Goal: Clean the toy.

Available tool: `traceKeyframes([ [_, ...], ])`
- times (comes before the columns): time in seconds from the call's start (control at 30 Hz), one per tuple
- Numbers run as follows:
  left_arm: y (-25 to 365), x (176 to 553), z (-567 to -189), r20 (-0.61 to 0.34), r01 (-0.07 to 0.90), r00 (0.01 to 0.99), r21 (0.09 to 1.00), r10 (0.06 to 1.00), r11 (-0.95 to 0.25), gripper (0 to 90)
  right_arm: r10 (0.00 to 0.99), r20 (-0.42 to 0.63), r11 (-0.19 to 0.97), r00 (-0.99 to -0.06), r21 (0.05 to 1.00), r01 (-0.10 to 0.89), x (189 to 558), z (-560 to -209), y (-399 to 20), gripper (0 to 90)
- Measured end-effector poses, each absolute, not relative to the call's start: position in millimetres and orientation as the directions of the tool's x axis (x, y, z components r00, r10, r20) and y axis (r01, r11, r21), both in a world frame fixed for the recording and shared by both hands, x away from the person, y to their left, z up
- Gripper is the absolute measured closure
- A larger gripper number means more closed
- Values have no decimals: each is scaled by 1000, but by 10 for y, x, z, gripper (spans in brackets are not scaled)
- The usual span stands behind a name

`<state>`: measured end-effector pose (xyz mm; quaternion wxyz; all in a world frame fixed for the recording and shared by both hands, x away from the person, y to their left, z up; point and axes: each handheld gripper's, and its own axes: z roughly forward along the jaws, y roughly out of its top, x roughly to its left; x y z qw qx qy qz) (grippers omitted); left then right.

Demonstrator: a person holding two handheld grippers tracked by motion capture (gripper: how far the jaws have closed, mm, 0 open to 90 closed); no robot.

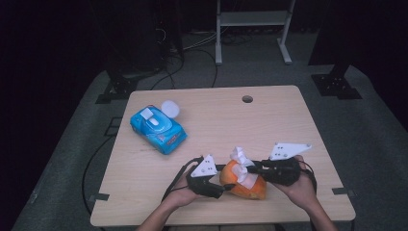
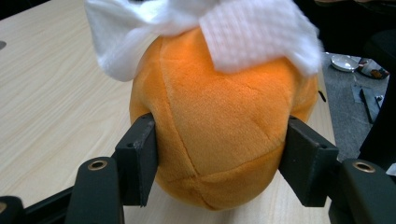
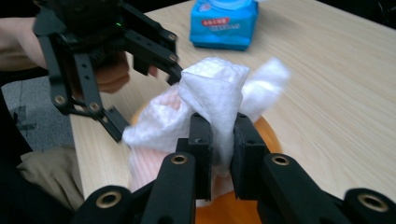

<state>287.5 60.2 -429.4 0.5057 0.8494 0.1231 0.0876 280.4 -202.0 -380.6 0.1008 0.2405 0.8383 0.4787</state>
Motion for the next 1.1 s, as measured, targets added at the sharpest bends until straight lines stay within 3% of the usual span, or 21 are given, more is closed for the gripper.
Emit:
traceKeyframes([
  [0.23, 568, 2839, -4303, 52, 96, 956, 873, 289, -477, 351, 444, 26, 471, -896, 844, 258, 2748, -3809, -1735, 795],
  [0.37, 593, 2874, -4311, 37, 110, 955, 877, 294, -467, 350, 453, 63, 438, -889, 853, 283, 2813, -3810, -1843, 795],
  [0.47, 643, 2926, -4345, 8, 138, 954, 875, 299, -464, 342, 512, 98, 402, -854, 851, 339, 2900, -3847, -2079, 795],
  [0.67, 692, 2966, -4291, -69, 191, 951, 897, 300, -398, 199, 520, 121, 388, -845, 848, 361, 2913, -3930, -2040, 793],
  [0.87, 720, 2990, -4346, -90, 214, 949, 889, 302, -404, 230, 483, 87, 438, -871, 838, 327, 2882, -3943, -1836, 792],
  [1.1, 800, 3030, -4422, -127, 246, 947, 876, 295, -414, 229, 501, 121, 422, -857, 830, 365, 2882, -3983, -2074, 792],
])
